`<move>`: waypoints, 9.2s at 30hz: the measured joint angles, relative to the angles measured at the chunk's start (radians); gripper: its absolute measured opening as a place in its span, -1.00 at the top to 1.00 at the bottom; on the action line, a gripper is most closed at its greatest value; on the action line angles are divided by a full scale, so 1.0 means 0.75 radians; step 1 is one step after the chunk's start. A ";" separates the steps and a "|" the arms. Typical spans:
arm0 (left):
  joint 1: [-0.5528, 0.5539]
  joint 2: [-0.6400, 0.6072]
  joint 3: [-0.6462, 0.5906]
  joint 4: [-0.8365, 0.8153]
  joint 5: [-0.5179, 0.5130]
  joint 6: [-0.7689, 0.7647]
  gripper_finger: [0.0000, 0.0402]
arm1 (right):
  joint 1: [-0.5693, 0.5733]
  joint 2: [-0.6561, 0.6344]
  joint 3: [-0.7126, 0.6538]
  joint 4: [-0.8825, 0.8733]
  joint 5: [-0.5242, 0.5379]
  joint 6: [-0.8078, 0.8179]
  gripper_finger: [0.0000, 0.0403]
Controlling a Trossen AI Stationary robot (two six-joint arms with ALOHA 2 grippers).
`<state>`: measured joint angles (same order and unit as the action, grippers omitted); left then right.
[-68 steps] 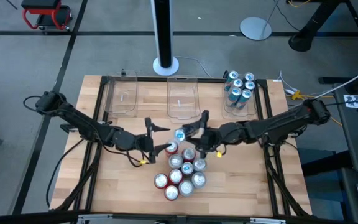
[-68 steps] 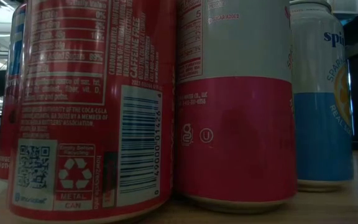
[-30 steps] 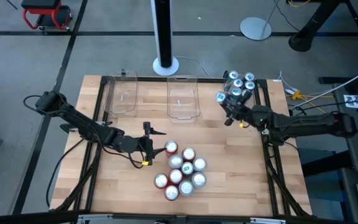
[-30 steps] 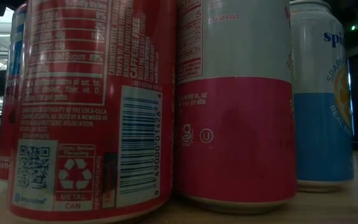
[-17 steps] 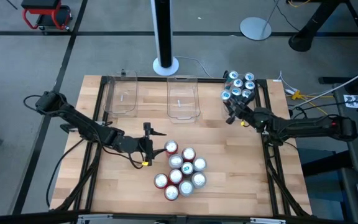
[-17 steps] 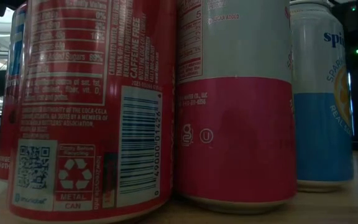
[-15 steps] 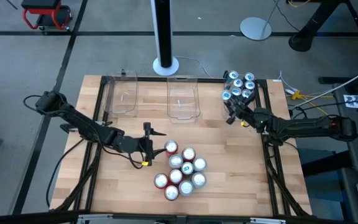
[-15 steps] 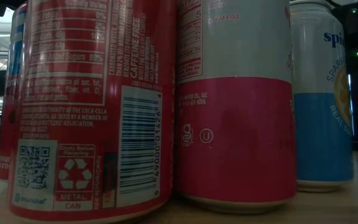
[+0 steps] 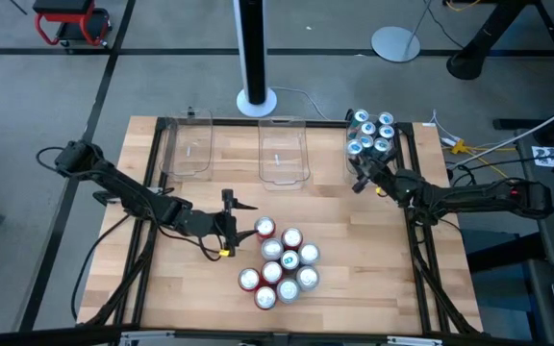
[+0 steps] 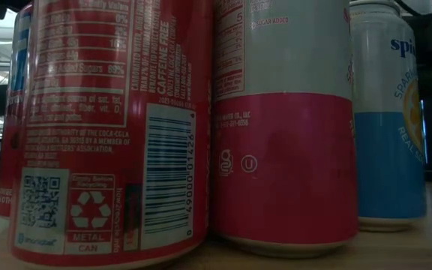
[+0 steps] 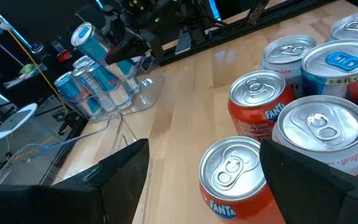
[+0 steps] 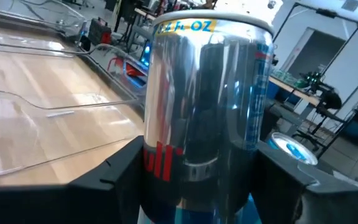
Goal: Sort soda cans
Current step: Put the blue soda can into the top right transparent bin
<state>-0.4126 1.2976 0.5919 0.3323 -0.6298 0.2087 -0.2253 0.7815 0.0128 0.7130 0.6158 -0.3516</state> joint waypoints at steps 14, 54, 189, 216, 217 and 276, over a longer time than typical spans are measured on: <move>0.002 0.000 0.000 0.001 -0.001 0.021 -0.46 | -0.050 0.132 -0.004 0.016 -0.013 0.049 -0.12; 0.465 0.050 0.273 0.172 0.482 -0.168 -0.70 | -0.092 0.147 0.113 0.333 -0.715 -0.307 -0.12; 0.884 1.657 1.824 0.230 0.735 -0.360 -0.48 | -0.093 -0.262 0.363 0.291 -1.566 -0.446 -0.51; 0.652 0.896 1.819 -0.857 0.780 -0.121 -0.24 | -0.092 -0.262 0.363 0.291 -1.579 -0.375 -0.51; 0.635 0.867 1.818 -0.930 0.764 -0.116 -0.22 | -0.093 -0.263 0.363 0.279 -1.579 -0.375 -0.51; -0.275 -0.526 -0.156 0.233 -0.009 0.044 0.00 | 0.669 0.859 1.709 -1.054 -0.893 -0.794 -0.72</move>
<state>-0.6186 0.9028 0.4751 0.5073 -0.6366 0.2414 0.2768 1.4261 1.2942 -0.0777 -0.0540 -0.9467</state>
